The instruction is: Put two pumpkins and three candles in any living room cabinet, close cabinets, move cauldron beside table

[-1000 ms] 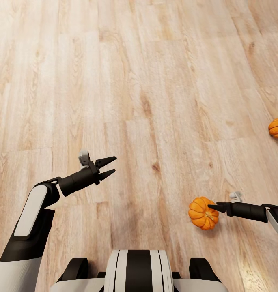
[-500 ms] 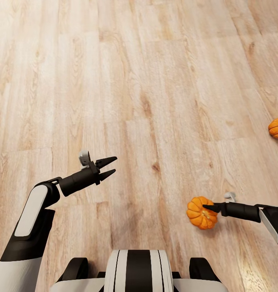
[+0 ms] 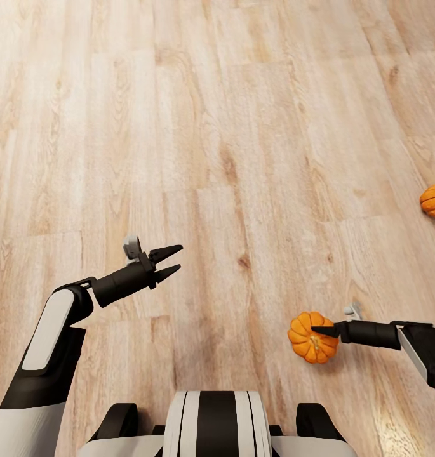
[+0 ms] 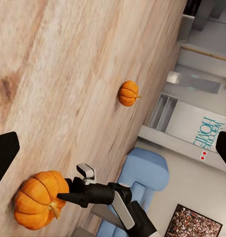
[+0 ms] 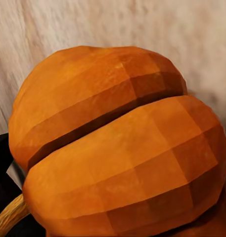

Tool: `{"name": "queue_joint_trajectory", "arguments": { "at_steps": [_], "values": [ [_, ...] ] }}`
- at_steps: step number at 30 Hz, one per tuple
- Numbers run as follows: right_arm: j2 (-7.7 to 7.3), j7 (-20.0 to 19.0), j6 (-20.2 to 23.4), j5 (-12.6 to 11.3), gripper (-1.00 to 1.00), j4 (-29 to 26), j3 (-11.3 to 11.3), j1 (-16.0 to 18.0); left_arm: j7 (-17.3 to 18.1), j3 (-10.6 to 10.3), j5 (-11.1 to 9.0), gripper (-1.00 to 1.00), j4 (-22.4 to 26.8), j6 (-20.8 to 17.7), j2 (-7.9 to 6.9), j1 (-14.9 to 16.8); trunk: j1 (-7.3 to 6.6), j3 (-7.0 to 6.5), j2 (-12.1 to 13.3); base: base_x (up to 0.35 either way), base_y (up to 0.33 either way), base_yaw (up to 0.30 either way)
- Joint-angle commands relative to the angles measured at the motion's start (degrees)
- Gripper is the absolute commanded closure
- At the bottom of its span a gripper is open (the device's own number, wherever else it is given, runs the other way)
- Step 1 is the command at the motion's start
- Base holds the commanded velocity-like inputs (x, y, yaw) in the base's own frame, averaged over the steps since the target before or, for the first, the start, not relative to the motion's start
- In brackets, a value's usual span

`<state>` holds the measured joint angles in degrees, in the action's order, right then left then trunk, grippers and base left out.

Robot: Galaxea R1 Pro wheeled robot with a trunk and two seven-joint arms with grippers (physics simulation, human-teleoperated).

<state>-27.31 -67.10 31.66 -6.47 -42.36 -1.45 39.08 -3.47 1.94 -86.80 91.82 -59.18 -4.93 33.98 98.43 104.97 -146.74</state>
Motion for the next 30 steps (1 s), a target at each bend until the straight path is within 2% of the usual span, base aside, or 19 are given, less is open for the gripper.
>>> {"name": "queue_joint_trajectory", "arguments": {
  "at_steps": [1,28,30],
  "values": [
    [-0.01,5.0,0.1,0.5,1.0,0.1,0.1,-0.1,-0.4,0.1,-0.4,-1.0,0.0,-0.2,0.01,0.0,0.0,0.03,0.0,0.0,0.0,0.0],
    [-0.11,4.0,0.3,-0.1,1.0,-1.0,-0.1,-0.1,-0.2,0.1,-0.4,-1.0,0.0,-0.2,0.09,-0.4,0.0,0.03,0.0,0.0,0.0,0.0],
    [-0.11,2.2,0.3,0.0,1.0,-1.0,-0.3,-0.1,-0.2,0.1,-0.4,-1.0,0.0,-0.2,0.09,-0.4,0.0,0.03,0.0,0.0,0.0,0.0]
  ]
}}
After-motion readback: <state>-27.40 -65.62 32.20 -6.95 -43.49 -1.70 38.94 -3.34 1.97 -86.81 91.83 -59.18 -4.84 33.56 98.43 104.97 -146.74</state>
